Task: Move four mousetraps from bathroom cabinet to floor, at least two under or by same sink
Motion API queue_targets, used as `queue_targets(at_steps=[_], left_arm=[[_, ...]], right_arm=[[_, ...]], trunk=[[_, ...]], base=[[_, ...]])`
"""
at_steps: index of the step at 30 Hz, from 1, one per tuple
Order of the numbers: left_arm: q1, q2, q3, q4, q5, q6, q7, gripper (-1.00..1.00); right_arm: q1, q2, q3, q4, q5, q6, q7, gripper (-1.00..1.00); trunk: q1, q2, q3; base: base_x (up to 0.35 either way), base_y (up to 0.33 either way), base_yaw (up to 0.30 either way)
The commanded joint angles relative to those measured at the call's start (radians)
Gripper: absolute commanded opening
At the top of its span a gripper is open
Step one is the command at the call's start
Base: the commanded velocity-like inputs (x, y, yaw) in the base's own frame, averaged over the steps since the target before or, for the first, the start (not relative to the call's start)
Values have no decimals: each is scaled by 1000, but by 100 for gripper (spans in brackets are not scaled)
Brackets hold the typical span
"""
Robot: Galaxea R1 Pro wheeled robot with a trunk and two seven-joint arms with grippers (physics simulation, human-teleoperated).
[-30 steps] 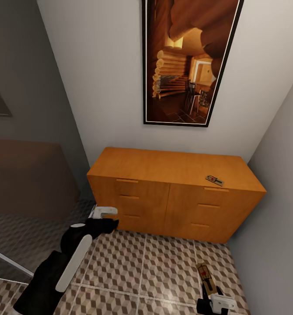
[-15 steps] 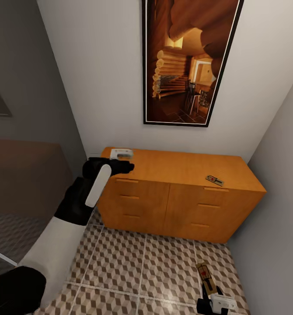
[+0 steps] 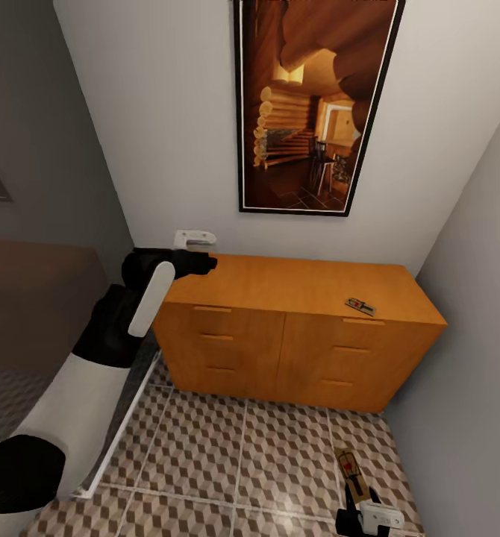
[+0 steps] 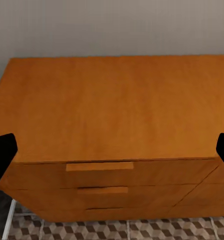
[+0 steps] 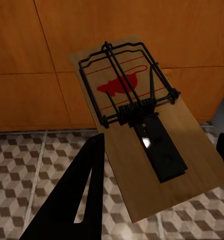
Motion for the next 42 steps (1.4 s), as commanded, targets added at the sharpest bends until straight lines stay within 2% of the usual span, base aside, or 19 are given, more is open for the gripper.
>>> queue_targets(at_steps=[1, 2, 3, 6, 11, 15, 22, 26, 31, 35, 42], left_arm=[[-1, 9, -5, -12, 13, 3, 10, 100], [-1, 34, -30, -42, 14, 3, 10, 100], [-2, 41, -42, -52, 14, 3, 10, 100], [-2, 70, -116, -84, 14, 2, 10, 100], [-2, 85, -151, -92, 17, 2, 10, 100], [-2, 87, -161, -91, 17, 2, 8, 100], [0, 107, -166, -82, 17, 2, -15, 100], [0, 125, -165, -79, 17, 1, -90, 100], [1, 171, -165, -77, 17, -1, -187, 100], [1, 201, -165, -76, 17, -1, -219, 100], [1, 224, -166, -76, 17, -2, -271, 100]], right_arm=[[-1, 1, 8, 1, -6, -2, -6, -100], [-1, 0, 8, 1, -6, -2, -6, -100], [-1, 0, 8, 1, -6, -2, -6, -100], [-1, 0, 7, 1, -6, -2, -6, -100], [-1, 0, 7, 1, -6, -2, -6, -100], [-1, 0, 7, 1, -6, -2, -6, -100], [-1, 0, 7, 1, -6, -3, -6, -100], [-1, 0, 8, 1, -6, -2, -6, -100], [-1, 0, 8, 1, -5, -2, -6, -100], [-1, 0, 8, 1, -5, -1, -6, -100], [-1, 0, 8, 1, -5, -2, -6, -100]], trunk=[[1, -2, -1], [1, -2, 0], [1, -2, 0], [1, -2, 3], [1, -2, 7], [1, -2, 10], [1, -2, 16], [1, -2, 20], [1, -2, 24], [1, -2, 27], [1, -2, 33]], base=[[0, 0, -232], [0, 0, -248], [0, 0, -251], [0, 0, -258], [0, 0, -263], [0, 0, -264], [0, 0, -264], [0, 0, -264], [0, 0, -258], [0, 0, -251], [0, 2, -217]])
